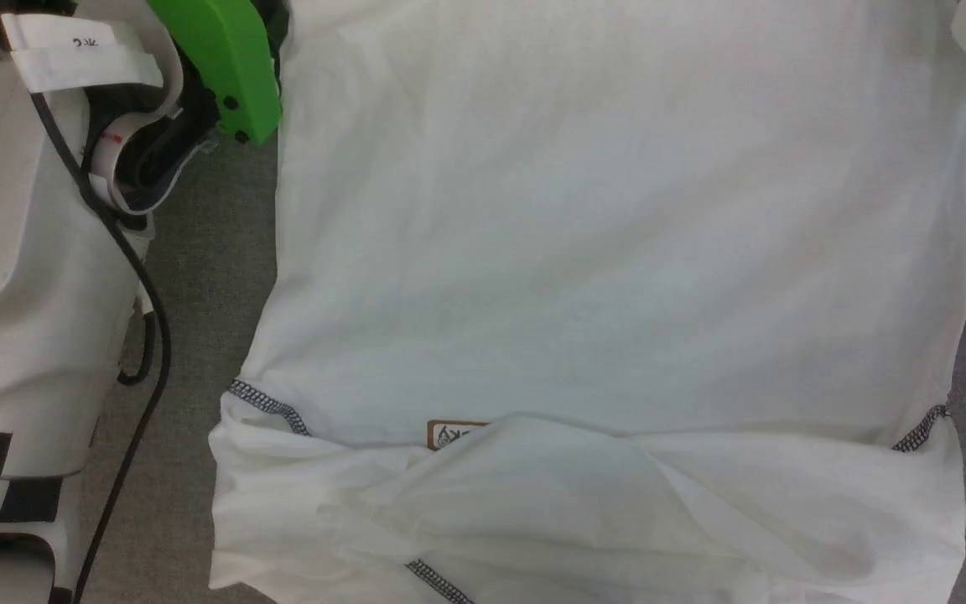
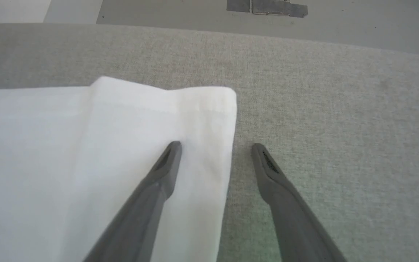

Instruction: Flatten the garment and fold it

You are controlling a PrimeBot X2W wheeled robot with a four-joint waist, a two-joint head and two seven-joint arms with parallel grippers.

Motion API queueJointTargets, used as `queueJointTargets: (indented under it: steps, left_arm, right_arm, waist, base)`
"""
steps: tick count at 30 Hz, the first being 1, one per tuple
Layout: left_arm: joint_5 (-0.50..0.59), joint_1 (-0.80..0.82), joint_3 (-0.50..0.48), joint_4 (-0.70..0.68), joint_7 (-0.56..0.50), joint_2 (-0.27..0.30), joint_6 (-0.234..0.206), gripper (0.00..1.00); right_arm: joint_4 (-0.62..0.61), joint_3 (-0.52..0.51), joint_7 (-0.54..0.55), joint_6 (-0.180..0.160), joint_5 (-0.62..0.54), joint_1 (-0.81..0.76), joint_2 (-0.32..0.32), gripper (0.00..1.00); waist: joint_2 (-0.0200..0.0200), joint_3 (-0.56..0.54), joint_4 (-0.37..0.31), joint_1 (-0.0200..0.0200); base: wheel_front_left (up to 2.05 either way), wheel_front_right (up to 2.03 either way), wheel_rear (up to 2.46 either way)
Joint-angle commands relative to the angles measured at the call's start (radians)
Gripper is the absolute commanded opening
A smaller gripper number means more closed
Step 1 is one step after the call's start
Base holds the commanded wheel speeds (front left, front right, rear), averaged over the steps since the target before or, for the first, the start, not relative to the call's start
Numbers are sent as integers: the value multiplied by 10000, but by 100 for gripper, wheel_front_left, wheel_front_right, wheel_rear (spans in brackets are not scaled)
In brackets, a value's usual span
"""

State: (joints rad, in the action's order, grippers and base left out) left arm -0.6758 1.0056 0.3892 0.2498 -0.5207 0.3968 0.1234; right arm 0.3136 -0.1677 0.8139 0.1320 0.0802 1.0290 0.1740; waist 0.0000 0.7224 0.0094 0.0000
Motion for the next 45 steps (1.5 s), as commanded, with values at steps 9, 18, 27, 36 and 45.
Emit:
queueJointTargets:
  steps: [9, 18, 27, 36, 45]
  left_arm:
    - [-190, 157, 66, 93, 82, -10, 60, 0]
    - [-57, 126, -251, 103, 1438, 22, 61, 0]
    - [308, -297, -659, 158, 3326, 164, 14, 0]
    - [52, -1553, -605, -383, 4341, 252, 39, 0]
    - [-389, -4021, -737, -1937, 4687, 743, -135, 0]
  right_arm:
    - [730, -136, -546, -13, -292, 454, 27, 0]
    - [652, -116, -1793, -13, 134, 455, 346, 0]
    - [221, 277, -2482, -13, 1221, -439, 1074, 0]
    - [-575, 538, -3089, -13, 2319, -2002, 1441, 0]
    - [-2016, 471, -3192, -13, 3156, -4246, 1343, 0]
  waist:
    - [0, 115, 104, 0]
    - [0, -316, 92, 0]
    - [0, -1440, 164, 0]
    - [0, -2947, 415, 0]
    - [0, -4319, 617, 0]
  base:
    - [0, 0, 0]
    - [0, 0, 0]
    - [0, 0, 0]
    - [0, 0, 0]
    - [0, 0, 0]
